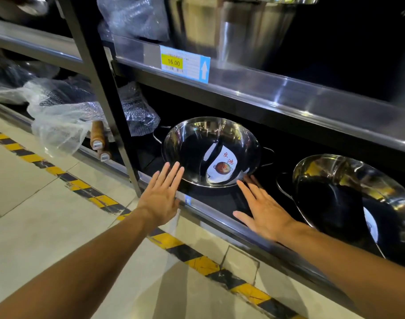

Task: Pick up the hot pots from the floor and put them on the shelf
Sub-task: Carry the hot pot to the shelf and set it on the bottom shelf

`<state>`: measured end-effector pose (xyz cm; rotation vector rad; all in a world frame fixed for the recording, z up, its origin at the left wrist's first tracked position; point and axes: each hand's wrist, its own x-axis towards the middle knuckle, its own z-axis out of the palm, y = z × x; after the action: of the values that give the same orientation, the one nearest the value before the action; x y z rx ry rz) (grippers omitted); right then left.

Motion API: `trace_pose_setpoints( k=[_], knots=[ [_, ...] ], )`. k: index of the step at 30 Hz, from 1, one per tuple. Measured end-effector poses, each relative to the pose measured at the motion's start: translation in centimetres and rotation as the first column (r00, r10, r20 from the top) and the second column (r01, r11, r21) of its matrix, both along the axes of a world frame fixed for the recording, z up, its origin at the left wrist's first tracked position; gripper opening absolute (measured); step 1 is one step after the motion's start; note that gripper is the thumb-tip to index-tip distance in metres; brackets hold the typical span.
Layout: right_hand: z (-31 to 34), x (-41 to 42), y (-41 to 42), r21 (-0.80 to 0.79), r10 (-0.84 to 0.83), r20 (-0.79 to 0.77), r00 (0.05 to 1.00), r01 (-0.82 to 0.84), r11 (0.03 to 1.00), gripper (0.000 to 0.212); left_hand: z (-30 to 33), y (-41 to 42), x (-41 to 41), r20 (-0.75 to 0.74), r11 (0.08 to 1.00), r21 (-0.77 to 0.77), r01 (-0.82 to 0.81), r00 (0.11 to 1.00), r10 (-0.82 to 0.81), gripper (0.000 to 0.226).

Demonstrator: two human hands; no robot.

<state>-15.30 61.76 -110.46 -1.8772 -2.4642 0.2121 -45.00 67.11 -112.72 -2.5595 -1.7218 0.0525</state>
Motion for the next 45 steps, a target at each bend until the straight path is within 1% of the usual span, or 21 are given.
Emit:
trace_pose_setpoints(
  k=[1,2,3,5,6,9,11,13,16,18,22,27,30,32,34,35,37,39,41,43,45],
  knots=[
    [0.4,-0.2,0.5,-0.017,-0.005,-0.032,0.999,0.005,1.000,0.085,0.2,0.1,0.4,-0.011,0.999,-0.006,-0.039,0.999,0.039,0.078],
    [0.6,-0.4,0.8,-0.023,-0.017,-0.046,0.999,0.016,1.000,0.085,0.2,-0.1,0.8,-0.002,0.999,0.007,-0.045,0.999,0.045,0.078],
    [0.7,-0.6,0.9,-0.016,-0.032,-0.037,0.999,0.032,0.999,0.084,0.0,-0.6,1.2,0.009,1.000,0.031,0.000,1.000,0.000,0.076],
    [0.5,-0.8,0.9,0.009,-0.061,0.029,0.998,0.061,0.998,0.084,-0.9,-1.9,1.8,-0.019,0.985,0.081,0.150,0.989,-0.149,0.073],
    [0.3,-0.9,0.9,0.010,-0.063,0.068,0.996,0.063,0.998,0.084,-1.4,-2.3,1.8,-0.017,0.980,0.091,0.178,0.984,-0.177,0.073],
    [-0.3,-1.1,1.0,-0.016,-0.040,0.109,0.993,0.042,0.999,0.089,-1.9,-1.7,1.1,0.045,0.986,0.093,0.137,0.989,-0.141,0.072],
    [-0.5,-1.3,1.4,-0.041,-0.015,0.085,0.996,0.019,0.999,0.093,-2.1,-0.8,0.3,0.025,0.985,0.127,0.115,0.993,-0.119,0.070],
    [-0.7,-1.7,1.9,-0.066,0.003,0.069,0.998,0.002,0.998,0.095,-2.2,0.0,-0.3,0.007,0.990,0.124,0.068,0.998,-0.070,0.070],
    [-1.3,-2.2,2.4,-0.054,-0.002,0.103,0.995,0.008,0.999,0.099,-2.6,0.8,-0.7,-0.014,0.994,0.105,0.018,1.000,-0.017,0.072],
    [-1.5,-2.4,2.6,-0.044,-0.002,0.103,0.995,0.007,0.999,0.095,-2.7,1.2,-0.7,-0.011,0.996,0.087,0.000,1.000,0.001,0.072],
    [-1.5,-2.9,3.1,-0.064,-0.016,0.047,0.999,0.019,0.998,0.086,-2.4,1.5,-0.5,0.034,0.998,0.045,-0.034,0.999,0.033,0.073],
    [-0.7,-3.3,3.2,-0.123,-0.047,0.045,0.998,0.052,0.991,0.082,-1.7,1.6,-0.5,0.046,1.000,0.002,-0.031,0.998,0.031,0.074],
    [0.1,-3.4,2.9,-0.127,-0.036,0.073,0.997,0.045,0.991,0.083,-0.6,1.3,-0.1,0.040,0.999,-0.032,-0.039,0.998,0.040,0.073],
    [1.0,-2.9,2.5,-0.101,-0.018,0.082,0.996,0.026,0.995,0.082,0.0,0.9,0.2,0.013,0.999,0.042,0.005,1.000,-0.006,0.074],
    [2.5,-1.8,1.7,-0.078,-0.014,0.042,0.999,0.018,0.997,0.079,0.8,0.2,1.3,-0.029,0.984,0.128,0.122,0.992,-0.120,0.074],
    [3.4,-1.0,1.1,-0.064,-0.026,0.016,1.000,0.027,0.998,0.077,1.1,-0.1,2.3,-0.033,0.974,0.137,0.181,0.983,-0.178,0.074],
    [5.1,1.3,-0.6,-0.032,-0.039,-0.005,0.999,0.039,0.999,0.073,1.5,-0.8,5.2,0.003,0.964,0.119,0.237,0.971,-0.239,0.072],
    [6.4,3.9,-3.2,-0.028,-0.041,0.024,0.999,0.041,0.999,0.070,1.8,-1.7,8.8,0.048,0.964,0.091,0.251,0.965,-0.256,0.071],
    [7.1,7.0,-6.4,-0.039,-0.072,0.046,0.996,0.074,0.997,0.069,1.7,-3.6,12.5,0.140,0.961,0.071,0.269,0.951,-0.276,0.068],
    [7.2,10.3,-9.9,-0.027,-0.152,0.057,0.987,0.154,0.988,0.069,0.9,-6.0,15.5,0.231,0.950,0.039,0.309,0.922,-0.309,0.067],
    [7.2,13.4,-13.6,-0.038,-0.264,0.066,0.962,0.267,0.963,0.069,0.3,-8.5,18.1,0.200,0.912,0.001,0.411,0.893,-0.403,0.069]
  ],
)
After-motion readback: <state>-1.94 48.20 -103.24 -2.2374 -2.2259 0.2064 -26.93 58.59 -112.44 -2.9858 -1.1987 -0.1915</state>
